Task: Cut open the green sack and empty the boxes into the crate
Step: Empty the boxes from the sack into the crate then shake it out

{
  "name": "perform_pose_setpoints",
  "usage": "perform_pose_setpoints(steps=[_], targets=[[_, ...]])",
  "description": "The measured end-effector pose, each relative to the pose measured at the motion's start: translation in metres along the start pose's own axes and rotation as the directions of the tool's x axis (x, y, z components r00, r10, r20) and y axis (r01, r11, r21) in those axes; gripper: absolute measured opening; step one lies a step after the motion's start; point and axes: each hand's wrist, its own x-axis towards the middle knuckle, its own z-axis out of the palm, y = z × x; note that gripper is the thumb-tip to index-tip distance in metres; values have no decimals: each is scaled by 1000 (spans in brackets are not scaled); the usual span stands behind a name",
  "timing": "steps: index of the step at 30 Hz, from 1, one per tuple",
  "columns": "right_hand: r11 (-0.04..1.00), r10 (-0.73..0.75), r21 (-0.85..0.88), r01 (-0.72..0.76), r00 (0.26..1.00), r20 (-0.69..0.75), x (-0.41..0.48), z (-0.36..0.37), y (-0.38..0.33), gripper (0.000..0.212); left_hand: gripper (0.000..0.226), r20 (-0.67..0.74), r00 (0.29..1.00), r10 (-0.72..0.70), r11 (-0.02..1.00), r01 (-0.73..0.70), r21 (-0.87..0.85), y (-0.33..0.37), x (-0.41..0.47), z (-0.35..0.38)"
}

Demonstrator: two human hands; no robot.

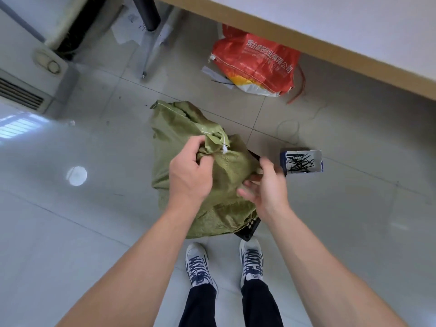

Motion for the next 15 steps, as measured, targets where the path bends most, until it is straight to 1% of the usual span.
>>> perform_pose_setpoints(steps=[2, 3, 5, 6, 7, 8, 9, 10, 11, 12, 13, 14, 15], targets=[[1000, 0, -5, 1, 985, 172, -27, 10, -9, 44, 30, 36, 999, 2, 1000, -3, 24, 3, -12, 3], [1000, 16, -22, -11, 972, 235, -34, 11, -12, 48, 31, 59, 998, -1, 1000, 0, 25, 2, -18, 4], [997, -3, -78, 30, 948, 319, -44, 10, -16, 49, 31, 151, 988, -15, 999, 10, 30, -1, -28, 7], [993, -27, -96, 63, 942, 334, -46, 9, -18, 50, 29, 221, 975, -9, 999, -1, 48, -3, -31, 9], [990, -49, -113, 89, 947, 319, -43, 9, -18, 51, 25, 298, 954, 1, 997, -22, 70, -5, -33, 11], [987, -65, -123, 104, 956, 285, -40, 9, -19, 47, 19, 369, 929, 7, 995, -43, 91, -6, -35, 13], [983, -79, -141, 115, 968, 240, -33, 9, -17, 38, 17, 436, 900, 1, 992, -55, 111, -8, -35, 15], [979, -86, -166, 119, 977, 194, -28, 7, -15, 29, 22, 496, 868, -24, 988, -55, 144, -11, -36, 16], [971, -91, -204, 122, 984, 152, -20, 4, -11, 25, 31, 548, 834, -64, 983, -43, 181, -14, -35, 17], [959, -104, -251, 129, 988, 111, -14, 1, -6, 25, 37, 595, 797, -102, 980, -24, 200, -16, -35, 15], [940, -125, -312, 140, 990, 67, -7, -4, -1, 26, 38, 633, 763, -131, 983, 19, 180, -18, -34, 12], [917, -151, -369, 150, 988, 28, -2, -10, 3, 26, 36, 651, 744, -150, 987, 78, 138, -20, -31, 9], [898, -174, -413, 154, 985, -12, 2, -17, 7, 27, 31, 640, 750, -167, 986, 132, 103, -21, -26, 4]])
